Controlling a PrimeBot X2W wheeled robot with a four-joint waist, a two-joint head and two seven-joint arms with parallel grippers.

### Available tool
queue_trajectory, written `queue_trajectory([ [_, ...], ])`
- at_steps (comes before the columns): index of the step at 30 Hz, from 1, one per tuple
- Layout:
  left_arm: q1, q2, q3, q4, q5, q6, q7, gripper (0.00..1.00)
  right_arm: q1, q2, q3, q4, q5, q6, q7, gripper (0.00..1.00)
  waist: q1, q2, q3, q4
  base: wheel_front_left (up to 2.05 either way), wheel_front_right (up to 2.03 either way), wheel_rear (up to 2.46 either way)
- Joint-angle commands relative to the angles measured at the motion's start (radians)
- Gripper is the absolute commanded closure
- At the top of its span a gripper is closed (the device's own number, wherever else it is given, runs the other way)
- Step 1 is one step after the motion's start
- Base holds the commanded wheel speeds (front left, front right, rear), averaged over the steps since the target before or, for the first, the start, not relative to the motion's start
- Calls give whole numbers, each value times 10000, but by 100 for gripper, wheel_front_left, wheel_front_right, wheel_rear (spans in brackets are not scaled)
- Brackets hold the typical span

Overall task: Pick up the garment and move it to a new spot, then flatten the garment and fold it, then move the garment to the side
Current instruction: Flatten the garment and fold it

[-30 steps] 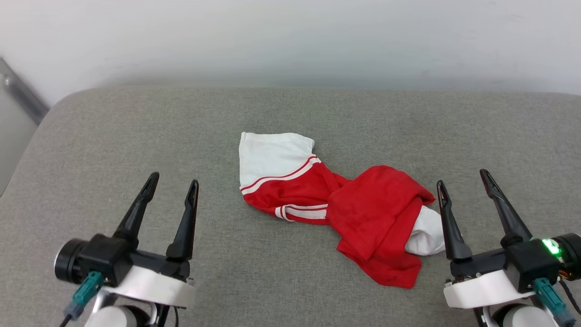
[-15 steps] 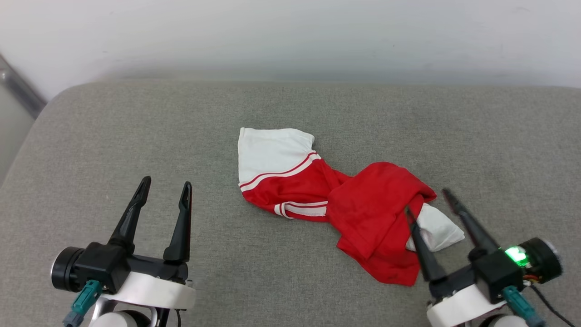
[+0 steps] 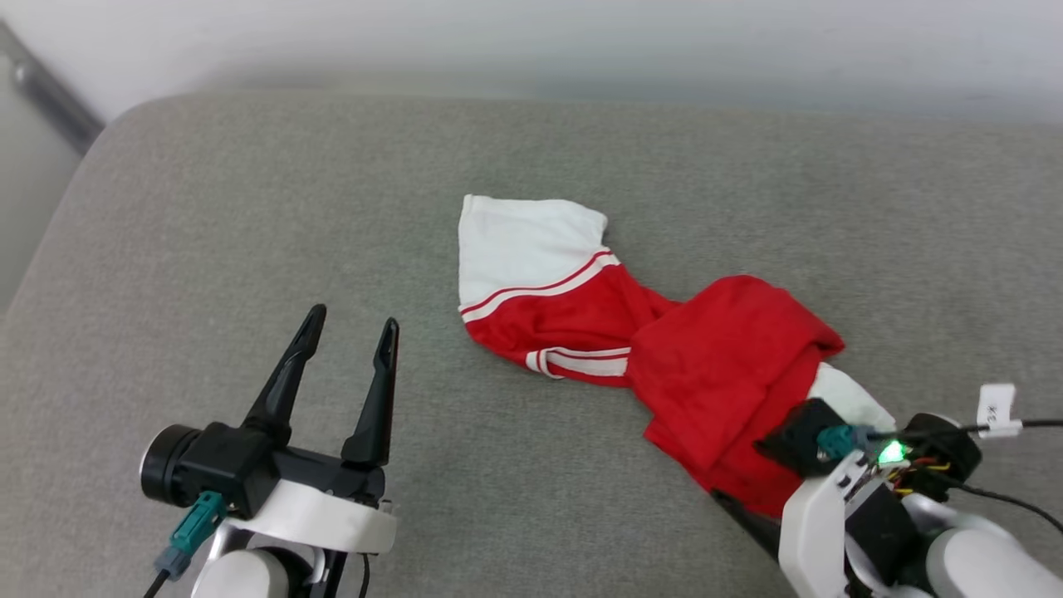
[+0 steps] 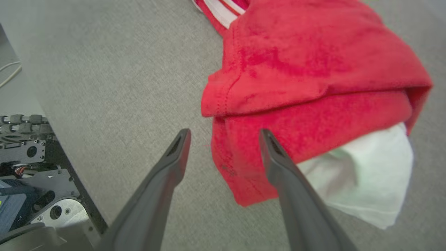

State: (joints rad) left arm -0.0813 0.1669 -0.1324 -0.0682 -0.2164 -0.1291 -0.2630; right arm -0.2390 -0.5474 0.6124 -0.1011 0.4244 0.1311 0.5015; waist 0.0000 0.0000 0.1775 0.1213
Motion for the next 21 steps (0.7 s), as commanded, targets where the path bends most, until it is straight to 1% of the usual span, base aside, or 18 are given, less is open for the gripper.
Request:
queue_trajectory([
  [1,-199,-34,-90,41,-55,-6,-26,0,-285,-198,120,10,274,-6,625,0,0,0,285,338,0,0,0],
  [4,-331,-76,-209,117,-59,-7,-26,0,-619,-537,370,222,572,-5,1616,0,0,0,490,687,0,0,0],
  [7,-450,-122,-284,190,-95,-7,-26,0,-832,-773,677,482,648,-5,2010,0,0,0,667,1045,0,0,0],
  [14,-607,-219,-409,291,-153,-8,-26,0,-833,-894,1213,1581,645,-6,1936,0,0,0,1003,1681,0,0,0],
  [20,-681,-293,-425,321,-121,-8,-26,0,-589,-769,1757,2780,795,-13,1774,0,0,0,1146,1862,0,0,0],
  [21,-696,-299,-413,333,-115,-8,-26,0,-567,-760,1837,2951,829,-14,1735,20,0,0,1154,1861,0,0,0],
])
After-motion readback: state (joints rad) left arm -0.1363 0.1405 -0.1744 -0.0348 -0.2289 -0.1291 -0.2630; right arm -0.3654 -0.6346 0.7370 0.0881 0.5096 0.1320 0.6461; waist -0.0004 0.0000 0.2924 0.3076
